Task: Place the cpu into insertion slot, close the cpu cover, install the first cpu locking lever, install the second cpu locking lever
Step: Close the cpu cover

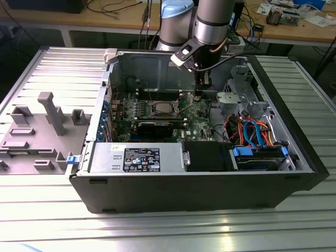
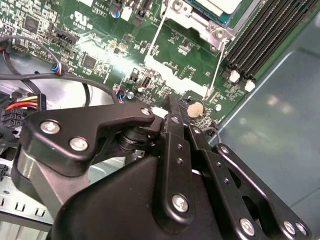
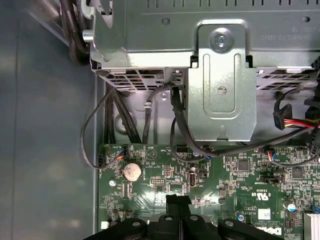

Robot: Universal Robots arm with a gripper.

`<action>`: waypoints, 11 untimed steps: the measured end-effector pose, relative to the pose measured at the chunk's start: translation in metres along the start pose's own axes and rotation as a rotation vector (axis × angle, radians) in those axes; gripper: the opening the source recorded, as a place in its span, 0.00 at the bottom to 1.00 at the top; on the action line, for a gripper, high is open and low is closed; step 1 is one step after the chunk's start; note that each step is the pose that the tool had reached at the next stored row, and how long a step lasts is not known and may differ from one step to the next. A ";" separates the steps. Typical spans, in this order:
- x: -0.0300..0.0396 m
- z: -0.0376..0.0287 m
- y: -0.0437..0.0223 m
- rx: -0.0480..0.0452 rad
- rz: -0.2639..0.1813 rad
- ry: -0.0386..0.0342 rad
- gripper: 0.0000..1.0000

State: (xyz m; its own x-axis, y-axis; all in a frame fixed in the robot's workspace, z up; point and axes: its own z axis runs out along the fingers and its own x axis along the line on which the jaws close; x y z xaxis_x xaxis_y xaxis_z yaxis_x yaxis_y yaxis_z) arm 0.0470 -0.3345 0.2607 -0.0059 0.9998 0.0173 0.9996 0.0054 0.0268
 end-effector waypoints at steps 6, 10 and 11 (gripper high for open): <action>0.0000 0.0002 0.0003 -0.0001 -0.001 0.0003 0.11; 0.0000 0.0002 0.0003 -0.0001 -0.001 0.0003 0.11; 0.0000 0.0002 0.0003 -0.0001 -0.001 0.0003 0.11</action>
State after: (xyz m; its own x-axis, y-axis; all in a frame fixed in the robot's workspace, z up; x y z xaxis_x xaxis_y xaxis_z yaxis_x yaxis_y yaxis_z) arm 0.0473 -0.3345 0.2605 -0.0072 0.9998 0.0175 0.9996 0.0067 0.0269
